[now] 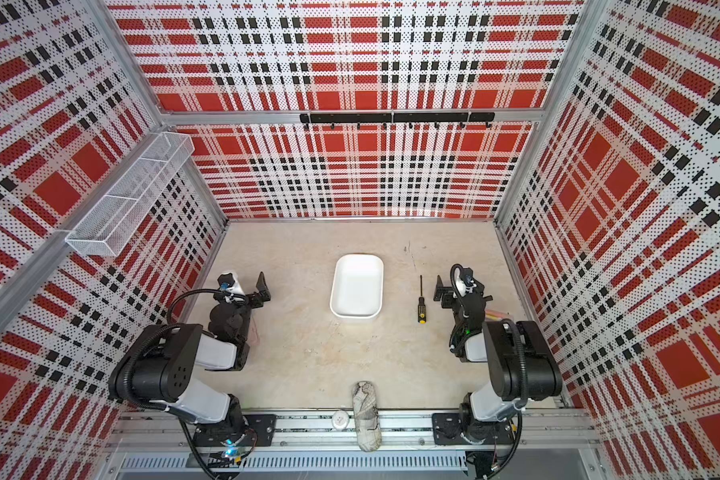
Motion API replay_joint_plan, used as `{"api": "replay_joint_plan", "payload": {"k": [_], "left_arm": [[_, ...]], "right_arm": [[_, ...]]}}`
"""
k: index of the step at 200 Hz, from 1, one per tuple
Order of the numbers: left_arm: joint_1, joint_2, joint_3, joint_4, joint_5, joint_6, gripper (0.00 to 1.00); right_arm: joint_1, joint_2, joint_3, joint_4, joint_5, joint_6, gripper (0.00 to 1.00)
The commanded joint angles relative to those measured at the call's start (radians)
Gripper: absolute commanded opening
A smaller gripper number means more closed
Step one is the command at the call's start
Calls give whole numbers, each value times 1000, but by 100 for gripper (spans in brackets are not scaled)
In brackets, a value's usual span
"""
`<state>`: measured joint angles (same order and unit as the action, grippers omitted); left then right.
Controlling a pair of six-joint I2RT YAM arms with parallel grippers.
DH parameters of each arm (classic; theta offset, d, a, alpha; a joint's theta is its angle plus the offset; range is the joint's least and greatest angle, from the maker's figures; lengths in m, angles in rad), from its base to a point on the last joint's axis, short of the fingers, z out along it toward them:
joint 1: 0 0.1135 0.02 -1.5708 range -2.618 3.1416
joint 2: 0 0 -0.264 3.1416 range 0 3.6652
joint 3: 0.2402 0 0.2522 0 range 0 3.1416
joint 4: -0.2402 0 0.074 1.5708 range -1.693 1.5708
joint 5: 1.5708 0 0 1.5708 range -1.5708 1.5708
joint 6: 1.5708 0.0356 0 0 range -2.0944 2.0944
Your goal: Put the screwdriver in the bin
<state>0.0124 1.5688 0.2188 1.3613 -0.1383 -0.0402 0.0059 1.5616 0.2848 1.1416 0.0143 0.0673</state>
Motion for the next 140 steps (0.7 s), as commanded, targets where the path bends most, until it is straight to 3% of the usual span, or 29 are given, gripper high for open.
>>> {"api": "replay_joint_plan", "payload": {"k": [1, 57, 91, 115, 140], "left_arm": [[3, 6, -9, 36, 6, 14, 98], [4, 3, -11, 39, 9, 12, 98], [57, -28, -42, 84, 149, -10, 98], [57, -161, 5, -123, 198, 8, 98], [39, -252, 117, -407, 210, -40, 98]], "right_arm": [[5, 11, 11, 2, -7, -15, 100], [4, 10, 12, 1, -7, -16, 100], [4, -15, 21, -35, 49, 9, 100], [5, -135, 78, -262, 69, 25, 100], [4, -247, 177, -577, -2, 92, 100]]}}
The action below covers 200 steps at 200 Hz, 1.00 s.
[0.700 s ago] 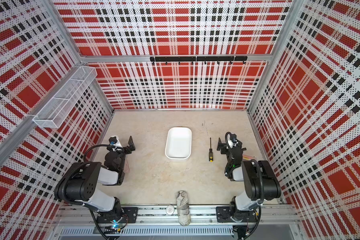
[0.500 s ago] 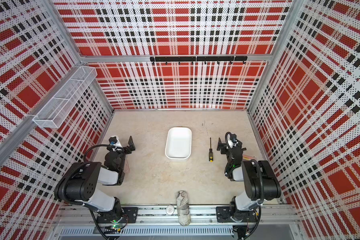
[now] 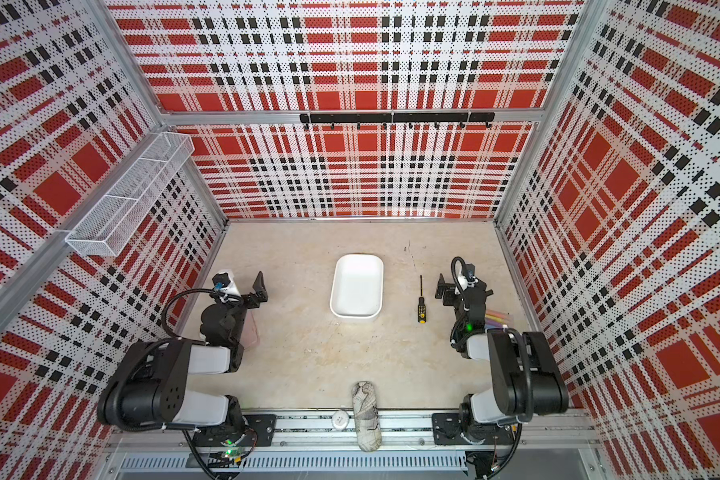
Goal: Put the screwdriver in the bin
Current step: 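Move the right gripper down over the black-and-yellow screwdriver handle, then close the right gripper on the screwdriver handle and lift it upright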
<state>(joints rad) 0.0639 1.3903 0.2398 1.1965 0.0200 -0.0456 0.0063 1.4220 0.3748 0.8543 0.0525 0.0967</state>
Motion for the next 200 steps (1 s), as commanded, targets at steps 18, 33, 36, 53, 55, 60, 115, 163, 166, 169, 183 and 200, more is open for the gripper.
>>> {"api": "replay_joint_plan", "payload": {"k": [18, 33, 36, 53, 55, 60, 115, 163, 166, 169, 183, 200], "left_arm": [[-43, -75, 126, -273, 125, -101, 98], [-70, -65, 150, -304, 159, -149, 98], [-74, -61, 152, -305, 170, -163, 98], [-80, -34, 170, -304, 261, -247, 98], [-79, -31, 172, -305, 271, -258, 98], [-79, -22, 177, -306, 292, -280, 98], [-94, 100, 228, -332, 479, -426, 98], [-123, 166, 245, -342, 543, -471, 98], [-125, 170, 248, -344, 545, -473, 98], [-125, 175, 252, -350, 550, -476, 98], [-126, 199, 271, -371, 582, -485, 98], [-131, 215, 278, -370, 590, -488, 98]], "right_arm": [[3, -148, 142, -470, -122, 146, 100], [10, -145, 177, -577, -212, 201, 100], [11, -142, 181, -594, -230, 209, 100], [45, -130, 190, -666, -277, 245, 100], [50, -129, 190, -673, -282, 247, 100], [62, -126, 188, -685, -294, 257, 99], [165, -112, 125, -717, -266, 346, 97], [224, -69, 125, -748, -209, 374, 92], [231, -65, 126, -752, -201, 375, 92], [235, -61, 129, -754, -195, 377, 92], [250, -40, 135, -766, -174, 377, 89], [262, -16, 148, -790, -142, 376, 85]]}}
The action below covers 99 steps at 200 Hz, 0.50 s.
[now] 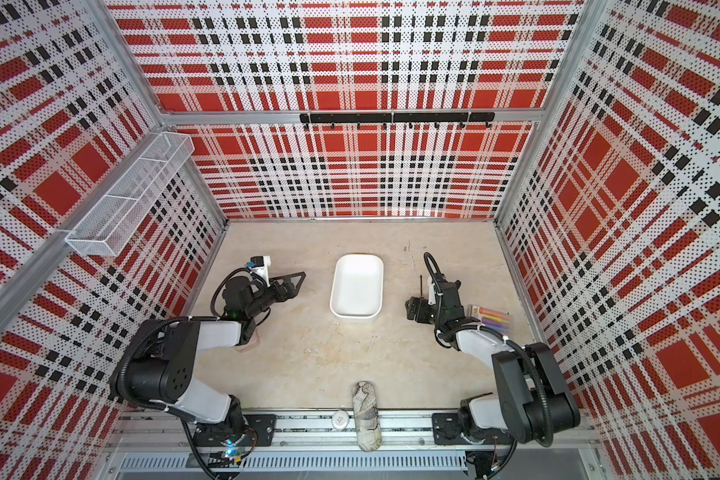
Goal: Put the screwdriver in the bin
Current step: 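Close the right gripper on the screwdriver handle and lift it upright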
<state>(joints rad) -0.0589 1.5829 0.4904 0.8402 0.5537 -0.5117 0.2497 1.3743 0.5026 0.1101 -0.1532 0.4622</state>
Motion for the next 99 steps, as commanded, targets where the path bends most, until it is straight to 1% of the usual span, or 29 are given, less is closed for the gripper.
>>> {"api": "replay_joint_plan", "payload": {"k": [1, 25, 48, 99], "left_arm": [[-8, 24, 28, -14, 57, -22, 98], [-10, 23, 32, -29, 48, -19, 98], [-12, 28, 44, -49, 58, -10, 98], [-16, 33, 52, -76, 52, 5, 98]], "right_arm": [[20, 32, 21, -46, 65, 11, 85], [28, 55, 37, -70, 96, 10, 82], [37, 73, 57, -96, 127, 5, 76], [41, 105, 84, -115, 149, -9, 48]]}}
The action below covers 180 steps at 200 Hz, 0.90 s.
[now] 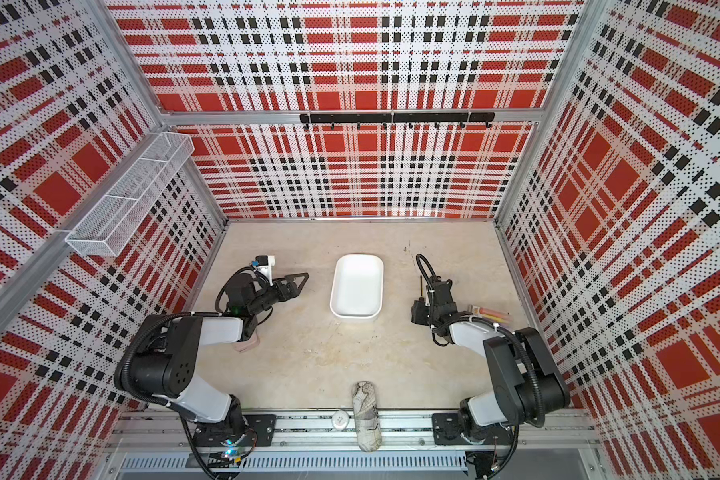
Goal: Put the screwdriver in the bin
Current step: 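Close the right gripper on the screwdriver handle and lift it upright, then carry the screwdriver with the right gripper over the white bin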
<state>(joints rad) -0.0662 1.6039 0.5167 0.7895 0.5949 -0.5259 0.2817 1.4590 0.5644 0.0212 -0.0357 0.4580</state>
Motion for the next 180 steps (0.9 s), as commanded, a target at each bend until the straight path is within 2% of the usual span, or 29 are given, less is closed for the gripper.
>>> {"api": "replay_joint_plan", "payload": {"k": [1, 51, 98, 130, 137, 160, 180], "left_arm": [[-9, 12, 27, -27, 11, 19, 98], [-10, 13, 37, -58, 4, 42, 98], [-12, 6, 46, -88, -2, 62, 98], [-12, -4, 49, -96, -2, 69, 98], [-13, -4, 51, -97, -1, 70, 98], [-13, 2, 59, -101, -6, 72, 98], [-14, 8, 63, -104, -5, 72, 98]], "right_arm": [[10, 21, 23, -28, 33, -5, 48], [11, 71, 55, -70, 63, -6, 32], [10, 38, 89, -113, 53, 9, 0], [21, -84, 128, -137, 18, 88, 0], [38, -112, 147, -156, 34, 149, 0], [153, -178, 219, -175, 165, 255, 0], [276, -160, 316, -191, 310, 318, 0]]}}
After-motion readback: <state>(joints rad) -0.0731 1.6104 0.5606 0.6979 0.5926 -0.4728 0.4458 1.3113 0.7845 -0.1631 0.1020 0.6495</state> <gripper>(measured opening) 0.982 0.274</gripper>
